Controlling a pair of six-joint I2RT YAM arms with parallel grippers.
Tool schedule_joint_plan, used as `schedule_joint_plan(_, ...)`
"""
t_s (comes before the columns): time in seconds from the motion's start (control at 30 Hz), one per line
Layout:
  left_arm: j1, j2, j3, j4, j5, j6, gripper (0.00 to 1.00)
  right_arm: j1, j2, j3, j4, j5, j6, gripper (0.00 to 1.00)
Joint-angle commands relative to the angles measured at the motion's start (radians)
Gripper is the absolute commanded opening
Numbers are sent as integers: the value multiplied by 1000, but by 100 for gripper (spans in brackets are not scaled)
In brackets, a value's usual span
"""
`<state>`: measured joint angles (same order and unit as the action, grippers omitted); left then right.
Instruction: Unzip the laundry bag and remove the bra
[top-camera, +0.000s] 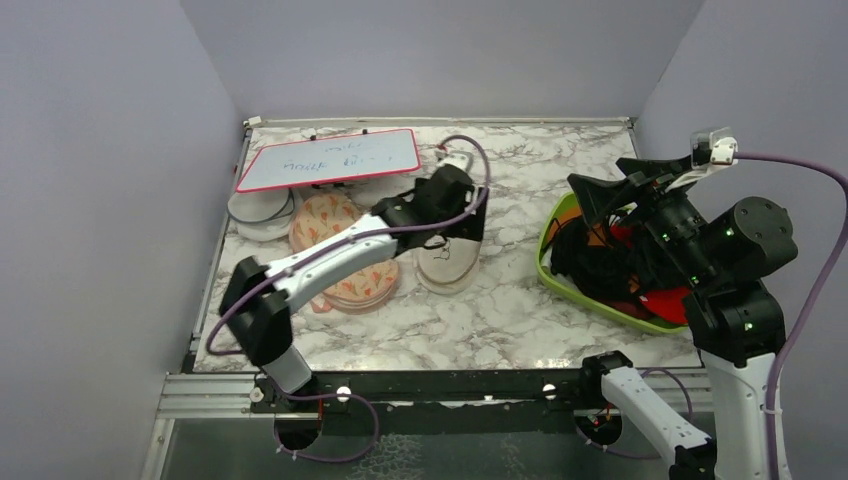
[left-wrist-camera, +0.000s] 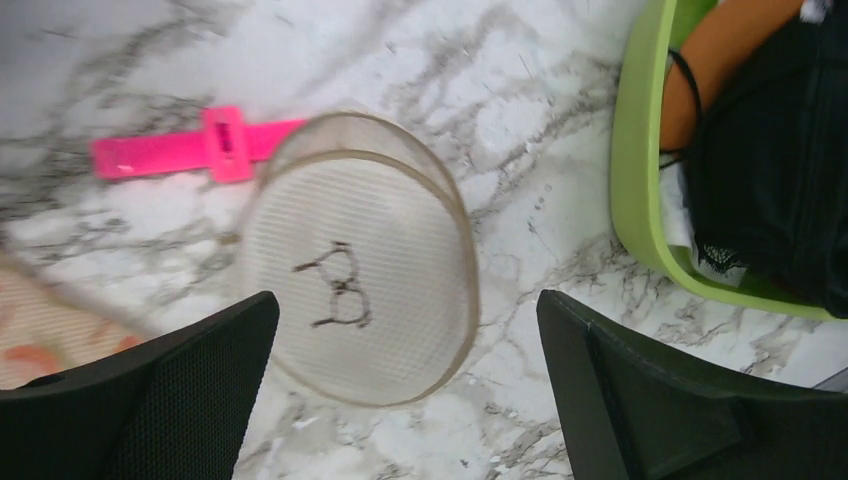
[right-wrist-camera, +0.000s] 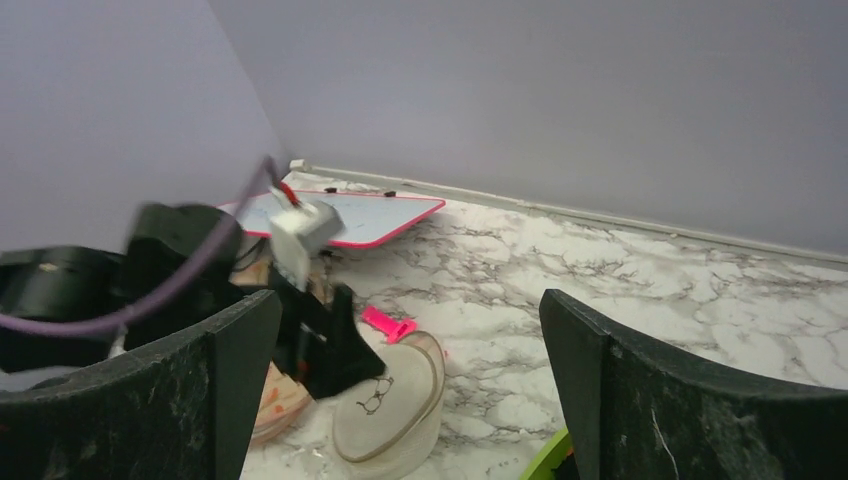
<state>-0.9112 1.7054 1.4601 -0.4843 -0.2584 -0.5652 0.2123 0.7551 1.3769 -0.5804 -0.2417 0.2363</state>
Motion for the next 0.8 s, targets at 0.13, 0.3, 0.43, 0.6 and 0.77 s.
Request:
schedule_joint_plan(0.13,285,-460,-224,147,23,212,99,54,-10,-71,46,-4,-111,100)
schedule_joint_plan(0.3,410,-640,-201,160,-46,342,99,81,-20,-125,72,-11,-155,100)
schedule_joint_plan(0.43,432,-761,-183,175,-143,394,99,82,-14,-150,74,-30,-154,100)
schedule_joint_plan(0.6,433,-878,-188,164,-190,394,99,82,10,-125,37,9,-150,100)
schedule_joint_plan(0.77,432,-951,-203,143,-191,386,99,82,-14,-154,59,9,-132,100)
